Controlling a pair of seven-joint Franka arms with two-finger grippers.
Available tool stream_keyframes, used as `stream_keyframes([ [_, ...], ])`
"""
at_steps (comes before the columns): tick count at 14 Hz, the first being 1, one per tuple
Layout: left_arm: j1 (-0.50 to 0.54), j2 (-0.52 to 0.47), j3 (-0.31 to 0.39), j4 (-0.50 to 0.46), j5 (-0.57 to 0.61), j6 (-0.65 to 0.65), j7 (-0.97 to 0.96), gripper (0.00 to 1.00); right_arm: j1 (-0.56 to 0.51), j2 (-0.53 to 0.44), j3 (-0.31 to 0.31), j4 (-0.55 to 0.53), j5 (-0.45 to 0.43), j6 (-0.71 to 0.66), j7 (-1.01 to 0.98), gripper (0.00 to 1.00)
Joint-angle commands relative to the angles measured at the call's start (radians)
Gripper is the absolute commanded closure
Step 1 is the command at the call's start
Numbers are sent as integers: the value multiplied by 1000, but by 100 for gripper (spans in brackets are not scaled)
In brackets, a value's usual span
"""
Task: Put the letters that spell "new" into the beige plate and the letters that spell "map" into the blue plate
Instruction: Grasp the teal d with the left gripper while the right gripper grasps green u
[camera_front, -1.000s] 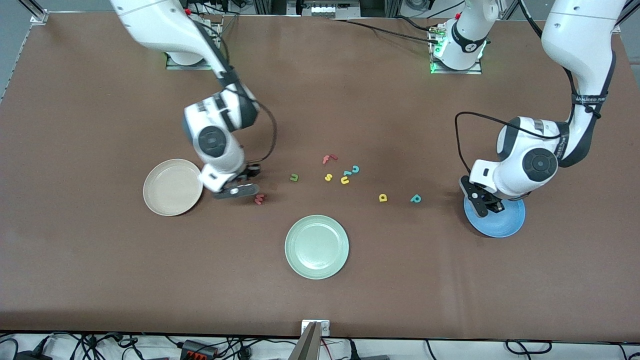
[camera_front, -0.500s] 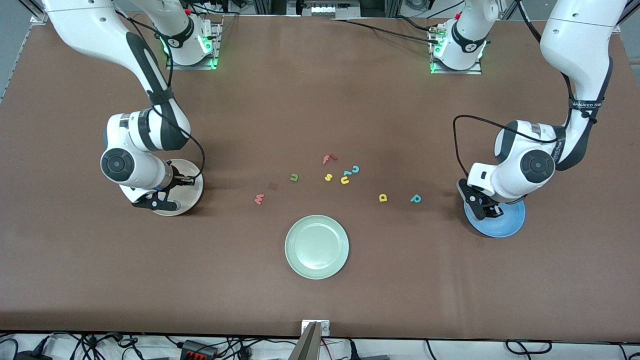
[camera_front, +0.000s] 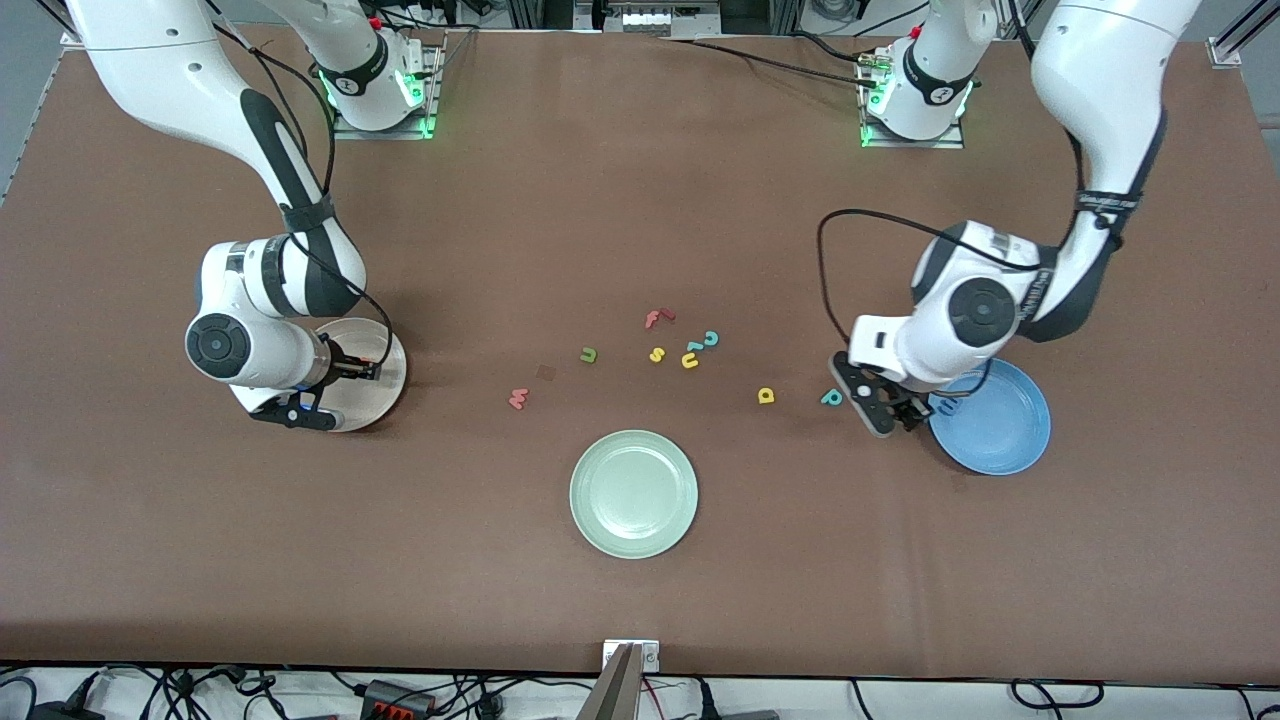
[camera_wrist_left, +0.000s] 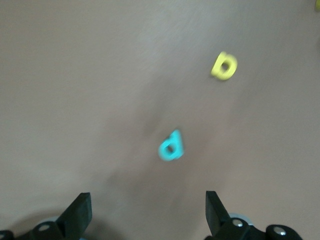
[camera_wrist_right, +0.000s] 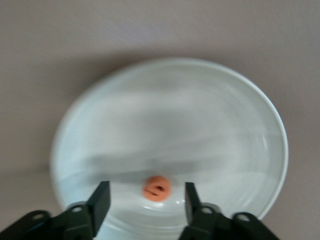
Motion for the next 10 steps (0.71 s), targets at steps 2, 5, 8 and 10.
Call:
stream_keyframes([
  [2, -6, 101, -1, 13, -5, 96, -237, 0, 121, -13, 13, 35, 12, 18, 21, 0],
  [5, 2, 109, -1, -20, -5, 114, -337, 0, 248, 43, 12, 122, 53, 46, 100, 0],
  [8, 0, 124, 0, -18, 9, 147, -323, 14, 360, 97, 12, 199, 75, 46, 169, 0],
  [10, -4, 126, 2, -18, 11, 150, -320, 29, 406, 149, 12, 238, 75, 48, 302, 4],
])
